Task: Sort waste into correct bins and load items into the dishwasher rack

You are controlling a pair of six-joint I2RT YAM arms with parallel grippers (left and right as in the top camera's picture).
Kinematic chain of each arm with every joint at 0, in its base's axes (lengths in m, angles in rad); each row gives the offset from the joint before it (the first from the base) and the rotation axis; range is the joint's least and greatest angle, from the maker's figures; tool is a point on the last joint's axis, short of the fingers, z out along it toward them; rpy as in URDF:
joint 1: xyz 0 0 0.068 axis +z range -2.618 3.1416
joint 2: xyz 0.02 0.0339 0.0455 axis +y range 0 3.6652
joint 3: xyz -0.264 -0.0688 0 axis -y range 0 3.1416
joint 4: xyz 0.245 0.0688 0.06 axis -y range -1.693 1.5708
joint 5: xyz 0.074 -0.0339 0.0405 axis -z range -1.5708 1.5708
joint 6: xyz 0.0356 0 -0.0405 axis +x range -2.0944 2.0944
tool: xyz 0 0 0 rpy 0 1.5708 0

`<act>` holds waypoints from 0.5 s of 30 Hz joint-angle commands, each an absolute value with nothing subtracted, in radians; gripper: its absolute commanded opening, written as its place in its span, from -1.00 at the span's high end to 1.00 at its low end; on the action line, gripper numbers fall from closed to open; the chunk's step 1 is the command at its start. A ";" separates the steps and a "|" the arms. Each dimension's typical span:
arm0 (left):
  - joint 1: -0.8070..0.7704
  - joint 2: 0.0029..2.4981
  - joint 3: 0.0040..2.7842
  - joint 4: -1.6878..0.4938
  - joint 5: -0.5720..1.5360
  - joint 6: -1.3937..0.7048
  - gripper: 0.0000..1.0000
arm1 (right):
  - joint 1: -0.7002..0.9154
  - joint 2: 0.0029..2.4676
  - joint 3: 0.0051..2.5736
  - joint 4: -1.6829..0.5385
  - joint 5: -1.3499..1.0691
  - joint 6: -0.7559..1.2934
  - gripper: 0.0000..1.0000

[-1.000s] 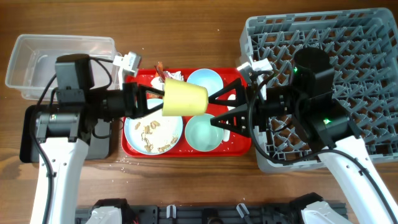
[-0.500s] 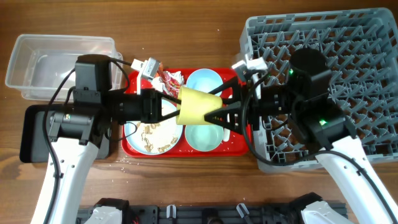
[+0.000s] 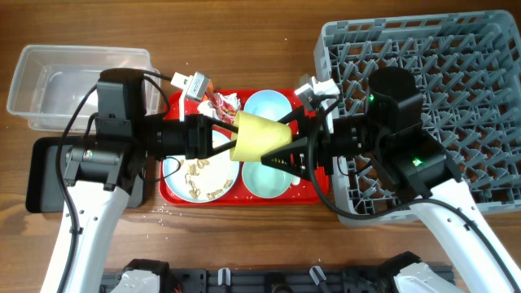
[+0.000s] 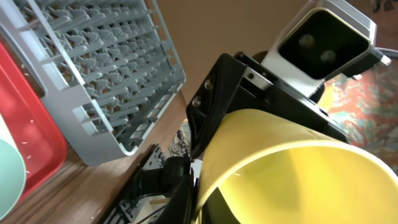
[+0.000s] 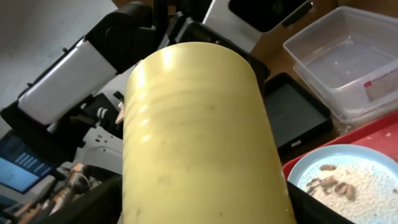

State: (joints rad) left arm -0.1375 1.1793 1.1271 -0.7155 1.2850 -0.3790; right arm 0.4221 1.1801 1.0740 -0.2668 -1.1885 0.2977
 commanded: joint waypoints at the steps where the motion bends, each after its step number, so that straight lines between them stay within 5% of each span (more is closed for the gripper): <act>1: -0.141 1.165 1.134 -0.716 1.289 -0.371 0.92 | 0.425 1.188 1.088 -0.245 -1.189 0.291 -0.25; 3: -0.140 1.165 1.134 -0.715 1.289 -0.374 0.72 | 0.425 1.183 1.088 -0.248 -1.167 0.288 -0.21; 5: -0.140 1.165 1.134 -0.714 1.288 -0.373 -0.34 | 0.420 1.166 1.088 -0.269 -1.118 0.284 -0.21; 7: -0.140 1.165 1.134 -0.714 1.252 -0.373 -1.00 | 0.404 1.132 1.089 -0.351 -1.010 0.257 -0.20; 13: -0.140 1.165 1.134 -0.709 1.128 -0.373 -0.91 | 0.320 0.972 1.095 -0.687 -0.674 0.190 -0.16; 15: -0.141 1.165 1.134 -0.680 1.128 -0.370 0.25 | 0.319 0.939 1.094 -0.709 -0.674 0.184 -0.16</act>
State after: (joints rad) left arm -0.1375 1.1770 1.1271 -0.7113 1.1603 -0.3798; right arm 0.3225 0.9874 1.0790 -0.6933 -0.7719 0.2268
